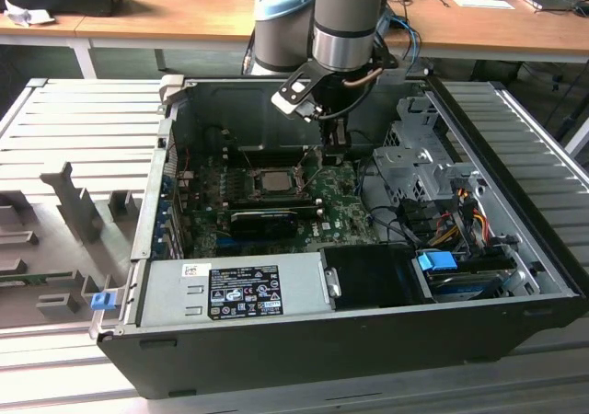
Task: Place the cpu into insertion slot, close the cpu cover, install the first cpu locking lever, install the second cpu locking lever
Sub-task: 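Close the cpu cover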
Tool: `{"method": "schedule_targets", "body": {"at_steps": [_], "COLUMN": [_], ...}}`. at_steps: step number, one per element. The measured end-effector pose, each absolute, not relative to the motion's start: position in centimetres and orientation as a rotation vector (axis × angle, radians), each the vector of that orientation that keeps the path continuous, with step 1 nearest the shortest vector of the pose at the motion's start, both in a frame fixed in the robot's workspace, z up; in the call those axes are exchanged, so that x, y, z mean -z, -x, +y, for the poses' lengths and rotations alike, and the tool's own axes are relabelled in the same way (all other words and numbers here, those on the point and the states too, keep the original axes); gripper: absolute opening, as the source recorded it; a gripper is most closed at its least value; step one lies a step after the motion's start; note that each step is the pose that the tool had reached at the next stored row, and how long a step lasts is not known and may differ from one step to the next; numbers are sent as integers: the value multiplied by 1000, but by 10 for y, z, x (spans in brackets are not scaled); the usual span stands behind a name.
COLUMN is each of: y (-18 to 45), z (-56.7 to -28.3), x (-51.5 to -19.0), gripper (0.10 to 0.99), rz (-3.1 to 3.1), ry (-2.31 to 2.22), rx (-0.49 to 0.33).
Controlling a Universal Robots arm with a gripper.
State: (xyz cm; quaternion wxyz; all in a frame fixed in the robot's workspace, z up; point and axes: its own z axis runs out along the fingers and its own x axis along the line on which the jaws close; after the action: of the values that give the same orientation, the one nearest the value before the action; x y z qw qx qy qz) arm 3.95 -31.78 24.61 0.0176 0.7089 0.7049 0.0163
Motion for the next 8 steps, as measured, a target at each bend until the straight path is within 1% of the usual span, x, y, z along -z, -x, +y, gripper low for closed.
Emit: {"method": "schedule_targets", "body": {"at_steps": [8], "y": [-19], "z": [-318], "x": [-246], "gripper": [106], "rz": [2190], "ry": [-2202], "rx": [-51]}}
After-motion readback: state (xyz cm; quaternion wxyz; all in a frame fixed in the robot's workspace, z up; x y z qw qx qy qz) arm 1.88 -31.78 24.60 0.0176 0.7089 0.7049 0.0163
